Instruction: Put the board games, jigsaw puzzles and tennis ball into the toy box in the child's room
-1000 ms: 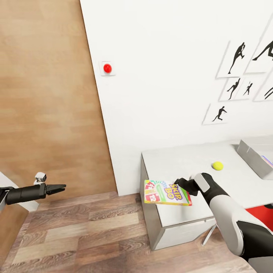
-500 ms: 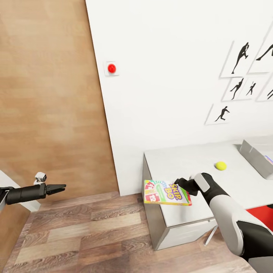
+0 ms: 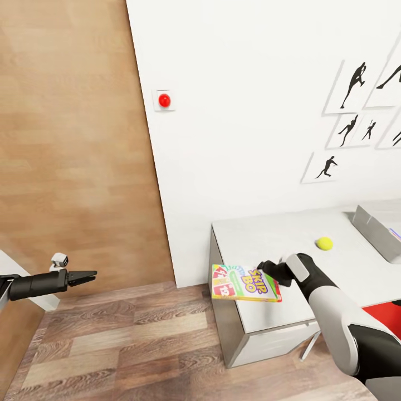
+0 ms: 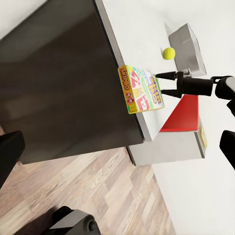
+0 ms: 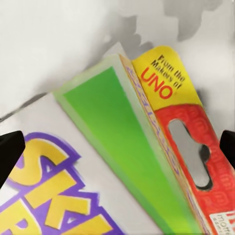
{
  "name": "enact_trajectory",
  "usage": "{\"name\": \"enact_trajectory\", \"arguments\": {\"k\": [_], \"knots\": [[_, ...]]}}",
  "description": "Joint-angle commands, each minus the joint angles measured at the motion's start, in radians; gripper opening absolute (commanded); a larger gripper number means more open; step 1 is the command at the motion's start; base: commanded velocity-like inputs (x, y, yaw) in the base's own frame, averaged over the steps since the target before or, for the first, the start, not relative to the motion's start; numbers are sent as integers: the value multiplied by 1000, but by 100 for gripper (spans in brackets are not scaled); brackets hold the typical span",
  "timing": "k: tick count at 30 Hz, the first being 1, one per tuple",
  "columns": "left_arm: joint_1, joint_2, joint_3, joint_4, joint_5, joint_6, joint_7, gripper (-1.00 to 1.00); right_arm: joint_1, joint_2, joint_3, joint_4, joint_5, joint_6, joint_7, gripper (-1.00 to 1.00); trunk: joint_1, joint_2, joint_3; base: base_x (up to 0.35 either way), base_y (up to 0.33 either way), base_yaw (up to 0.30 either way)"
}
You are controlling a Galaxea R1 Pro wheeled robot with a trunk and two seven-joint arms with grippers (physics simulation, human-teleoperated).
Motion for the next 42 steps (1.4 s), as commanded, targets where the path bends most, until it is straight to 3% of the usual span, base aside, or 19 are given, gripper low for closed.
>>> {"name": "enact_trajectory", "arguments": {"k": [1, 6, 13, 20, 23, 27, 30, 31, 33, 34, 36, 39, 42], "knots": [[-1, 0, 0, 0, 0, 10, -4, 100, -1, 0, -2, -5, -11, 3, -9, 100, 1, -2, -2, 0, 0, 0], [0, 0, 0, 0, 0, 11, -4, 100, 0, -4, 2, -79, -10, 19, -11, 100, 1, -2, -2, 0, 0, 0], [-1, 0, 0, 0, 0, 10, -4, 100, 2, -1, 2, -259, -4, 131, -13, 100, 1, -2, -2, 0, 0, 0], [-1, 0, 0, 0, 0, 9, -4, 100, 32, -4, -2, -333, -10, 174, -13, 100, 1, -2, -2, 0, 0, 0], [-1, 0, 0, 0, -1, 9, -4, 100, 72, -4, -2, -422, -11, 216, -11, 100, 1, -2, -2, 0, 0, 0], [-1, 0, 0, 0, -1, 9, -4, 100, 164, 3, -4, -679, -17, 316, -7, 100, 1, -2, -2, 0, 0, 0], [-1, 0, 0, 0, 0, 9, -4, 100, 300, 6, -2, -936, -89, 334, -6, 100, 1, -2, -2, 0, 0, 0], [-1, 0, 0, 0, 0, 9, -4, 100, 326, 6, -1, -973, -110, 334, -6, 100, 1, -2, -2, 0, 0, 0], [-1, 0, 0, 0, -1, 9, -4, 100, 430, 4, 0, -1089, -206, 334, -5, 100, 1, -2, -2, 0, 0, 0], [-1, 0, 0, 0, -2, 9, -4, 100, 478, 1, -1, -1121, -257, 334, -5, 100, 1, -2, -2, 0, 0, 0], [-1, 0, 0, 0, -1, 9, -4, 100, 523, -2, -3, -1141, -310, 334, -5, 100, 1, -2, -2, 0, 0, 0], [-1, 0, 0, 0, 0, 7, -4, 100, 615, -6, -10, -1166, -435, 334, -5, 100, 1, -2, -2, 0, 0, 0], [-1, 0, 0, 0, 2, 7, -4, 100, 678, -7, -19, -1173, -503, 334, -5, 100, 1, -2, -2, 0, 0, 0]]}}
